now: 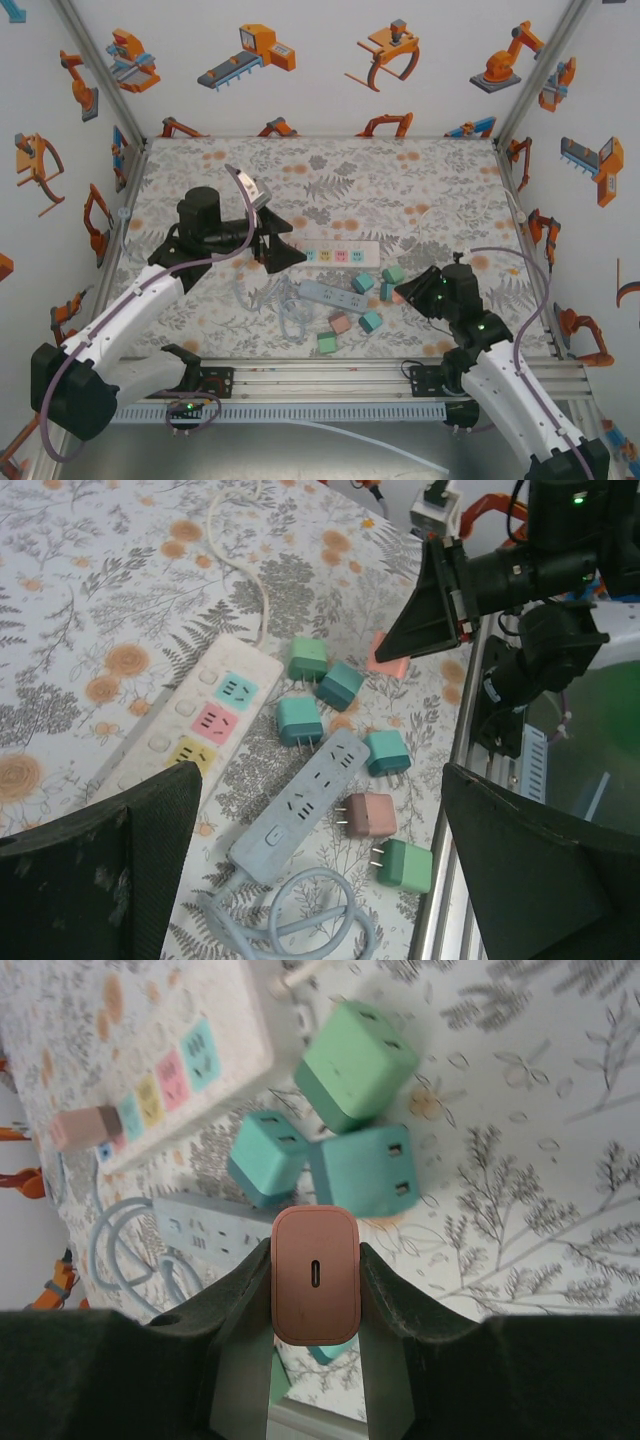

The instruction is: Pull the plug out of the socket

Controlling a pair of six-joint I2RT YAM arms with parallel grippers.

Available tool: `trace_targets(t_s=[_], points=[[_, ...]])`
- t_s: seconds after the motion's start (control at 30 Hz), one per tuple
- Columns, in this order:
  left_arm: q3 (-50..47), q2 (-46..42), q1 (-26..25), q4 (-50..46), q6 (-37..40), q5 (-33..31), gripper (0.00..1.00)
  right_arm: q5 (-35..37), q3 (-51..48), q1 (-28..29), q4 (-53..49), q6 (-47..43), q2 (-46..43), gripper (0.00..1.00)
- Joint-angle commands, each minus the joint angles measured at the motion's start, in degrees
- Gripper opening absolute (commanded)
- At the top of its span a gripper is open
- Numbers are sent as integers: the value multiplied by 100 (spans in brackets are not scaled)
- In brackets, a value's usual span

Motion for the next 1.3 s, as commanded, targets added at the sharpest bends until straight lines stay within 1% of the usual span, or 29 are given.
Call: trace_targets(t_s=[0.0, 0.07, 0.17, 0.33, 0.5, 0.67, 0.73, 0.8, 0.97, 1.13, 1.27], points=[[-142, -124, -103, 196, 637, 762, 97, -181, -169, -34, -244, 300, -214, 7], [-179, -142, -201, 94, 908, 822, 97, -228, -313, -30, -204, 370, -279, 8], [-155, -157, -379, -304, 1450, 859, 97, -271, -511, -35, -2, 452, -282, 9], [-97, -135, -581, -740, 1846, 555, 97, -309, -740, -35, 362, 518, -120, 14], [-88, -141, -590, -781, 1858, 363, 97, -256, -840, -34, 581, 483, 79, 30], [-69, -135, -588, -827, 1839, 186, 97, -150, -793, -34, 449, 458, 171, 38], [-46, -137, -587, -876, 1839, 93, 97, -76, -740, -34, 302, 457, 185, 44], [-31, -133, -590, -899, 1831, 35, 97, -53, -700, -34, 205, 456, 190, 48], [-44, -157, -585, -891, 1817, -164, 97, 20, -583, -35, -28, 375, 151, 50], [-96, -272, -590, -830, 1746, -720, 97, 307, -248, -35, -400, 172, 80, 52], [-227, -452, -583, -646, 1707, -1093, 97, 474, 33, -35, -403, -103, 79, 54]])
